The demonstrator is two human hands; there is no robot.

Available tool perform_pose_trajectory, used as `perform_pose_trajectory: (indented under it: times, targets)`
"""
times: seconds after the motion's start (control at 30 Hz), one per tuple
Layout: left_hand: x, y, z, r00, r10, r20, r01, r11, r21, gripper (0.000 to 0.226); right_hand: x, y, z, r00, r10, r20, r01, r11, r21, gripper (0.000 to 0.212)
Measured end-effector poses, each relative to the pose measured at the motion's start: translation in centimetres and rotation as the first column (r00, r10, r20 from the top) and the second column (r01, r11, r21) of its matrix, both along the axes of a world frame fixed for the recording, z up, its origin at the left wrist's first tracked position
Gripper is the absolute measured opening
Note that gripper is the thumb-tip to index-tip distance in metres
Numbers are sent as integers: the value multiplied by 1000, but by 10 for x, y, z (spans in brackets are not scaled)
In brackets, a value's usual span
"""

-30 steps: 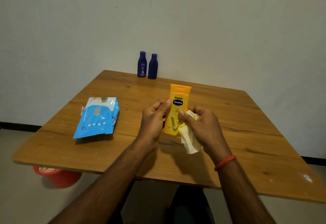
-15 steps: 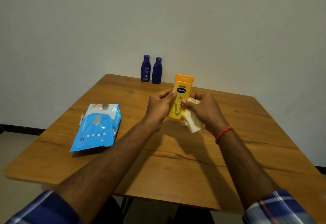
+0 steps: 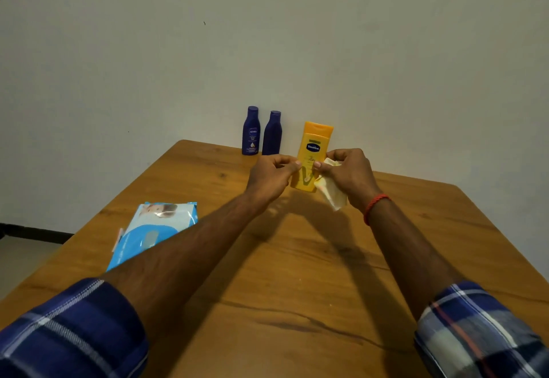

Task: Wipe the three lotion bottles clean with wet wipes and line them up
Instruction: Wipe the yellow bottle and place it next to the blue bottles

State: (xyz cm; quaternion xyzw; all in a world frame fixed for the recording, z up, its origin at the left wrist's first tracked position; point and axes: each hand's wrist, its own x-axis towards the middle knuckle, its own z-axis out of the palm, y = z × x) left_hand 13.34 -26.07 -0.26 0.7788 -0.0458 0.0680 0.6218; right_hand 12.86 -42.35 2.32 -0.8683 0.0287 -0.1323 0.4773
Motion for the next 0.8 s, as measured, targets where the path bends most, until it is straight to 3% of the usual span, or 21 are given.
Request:
perform_pose_trajectory:
  times: [0.13, 0.4, 0.8]
  targets:
    - [29, 0, -10, 997, -37, -69, 40, 998, 53, 23, 39, 2, -8, 1000, -7, 13, 7, 999, -31, 40]
    - [91, 22, -16, 993, -65, -94, 82, 978, 189, 42, 121, 1, -36, 998, -58, 1, 58, 998, -35, 44]
    - [150, 40, -39, 990, -98, -105, 129, 924, 359, 52, 196, 4, -72, 996, -88, 30, 87, 996, 21, 38]
